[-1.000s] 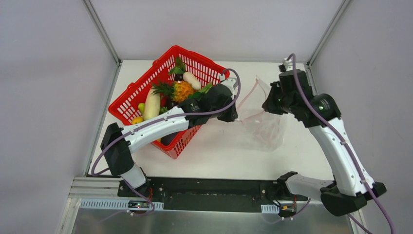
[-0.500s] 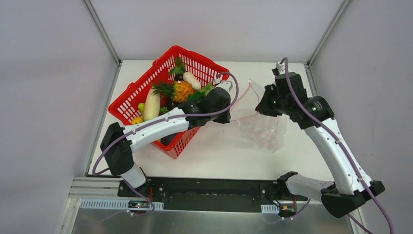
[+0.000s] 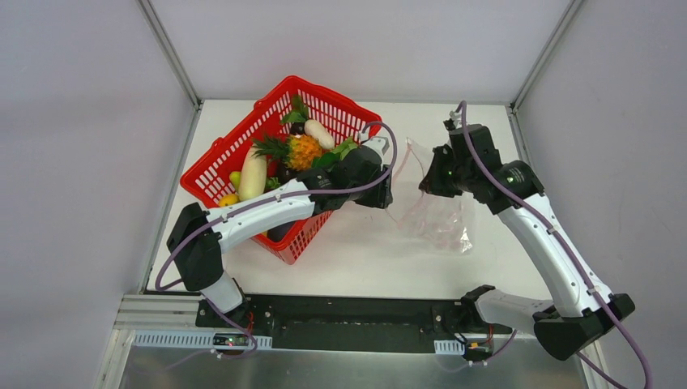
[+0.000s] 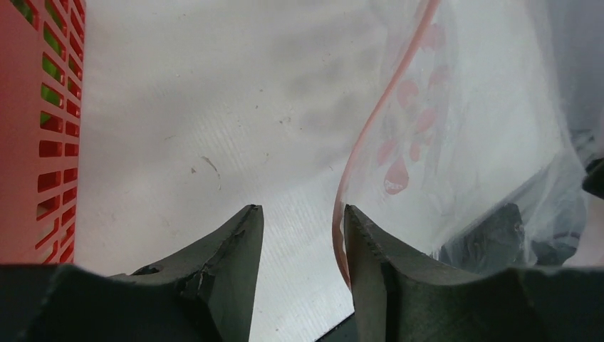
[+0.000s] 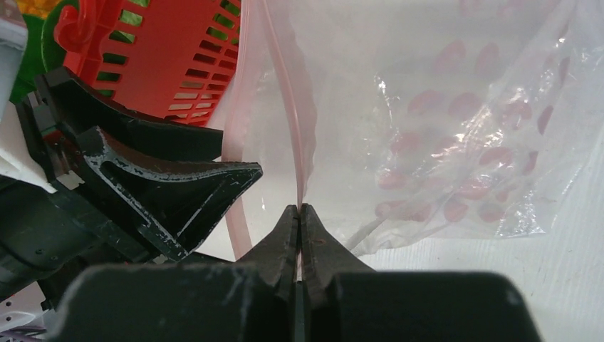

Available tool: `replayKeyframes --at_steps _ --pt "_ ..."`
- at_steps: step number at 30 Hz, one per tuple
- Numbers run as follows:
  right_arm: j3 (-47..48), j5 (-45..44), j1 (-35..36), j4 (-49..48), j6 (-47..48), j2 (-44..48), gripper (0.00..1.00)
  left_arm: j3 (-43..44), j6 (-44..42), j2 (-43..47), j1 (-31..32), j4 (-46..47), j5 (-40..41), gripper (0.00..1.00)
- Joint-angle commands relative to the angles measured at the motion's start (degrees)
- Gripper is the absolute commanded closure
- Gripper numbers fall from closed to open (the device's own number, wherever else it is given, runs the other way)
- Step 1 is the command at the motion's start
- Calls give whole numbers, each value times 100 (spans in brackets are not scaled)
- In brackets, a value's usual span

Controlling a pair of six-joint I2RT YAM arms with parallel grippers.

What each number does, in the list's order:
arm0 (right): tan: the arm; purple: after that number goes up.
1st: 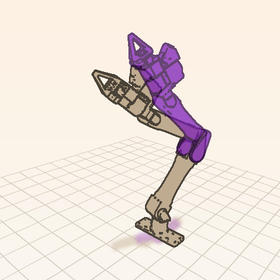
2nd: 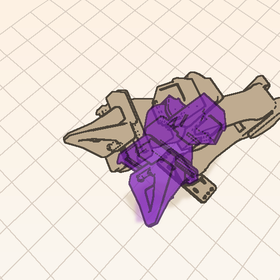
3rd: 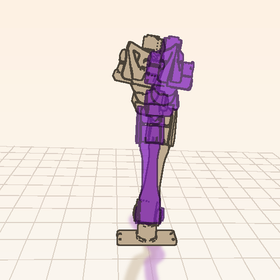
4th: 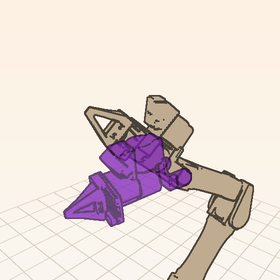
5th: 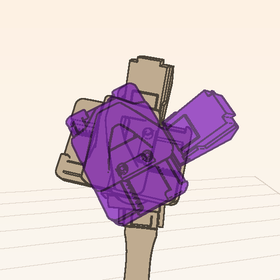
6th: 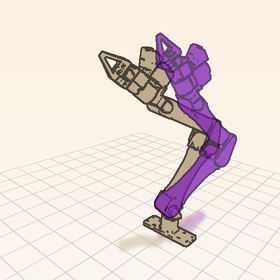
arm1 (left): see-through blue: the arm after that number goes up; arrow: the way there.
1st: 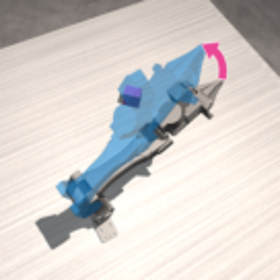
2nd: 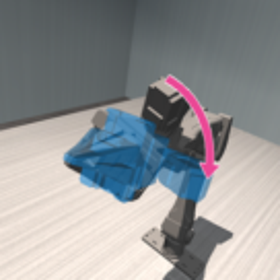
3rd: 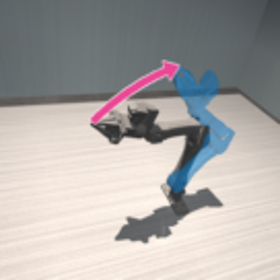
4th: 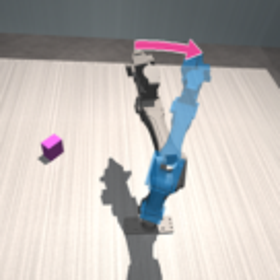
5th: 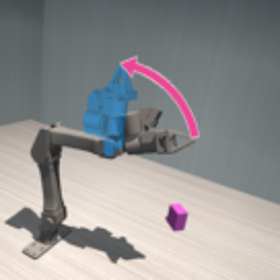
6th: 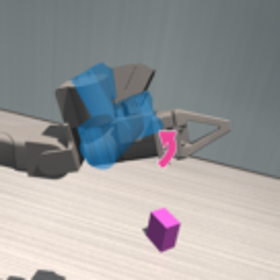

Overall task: Place the food in the zip-top bag and seal the zipper
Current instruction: Open the zipper of the food storage bag at the center of the board.

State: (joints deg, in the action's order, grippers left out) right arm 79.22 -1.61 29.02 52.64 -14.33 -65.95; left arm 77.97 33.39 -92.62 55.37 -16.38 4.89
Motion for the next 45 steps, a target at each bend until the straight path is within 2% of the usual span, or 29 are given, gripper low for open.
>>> replayKeyframes --at_steps 1,7,10,12,16,21,24,27,34,45 --pt "-110 409 -3 -373 60 -9 100 376 -243 46 -69 165 -254 52" --pt "-244 702 -4 -483 128 -1 100 880 -347 -274 -84 14 -347 50" --pt "-219 586 -6 -455 124 50 100 1034 -368 -411 -100 -182 -125 58" --pt "-162 372 -5 -375 123 94 100 1069 -423 -489 -120 -419 118 71" --pt "-14 -270 -3 -168 119 189 100 910 -463 -468 -160 -850 793 83" --pt "163 -715 -9 51 75 302 100 843 -523 -407 -209 -1008 1106 83" --pt "197 -687 -4 59 124 384 100 960 -580 -485 -219 -978 991 83" --pt "62 -471 -7 -87 134 388 100 1157 -570 -580 -218 -882 700 78" --pt "-171 -496 -9 -388 54 222 100 1320 -542 -513 -207 -632 189 56" --pt "-378 -576 -14 -708 -70 65 100 1239 -789 51 -211 -370 -339 36"
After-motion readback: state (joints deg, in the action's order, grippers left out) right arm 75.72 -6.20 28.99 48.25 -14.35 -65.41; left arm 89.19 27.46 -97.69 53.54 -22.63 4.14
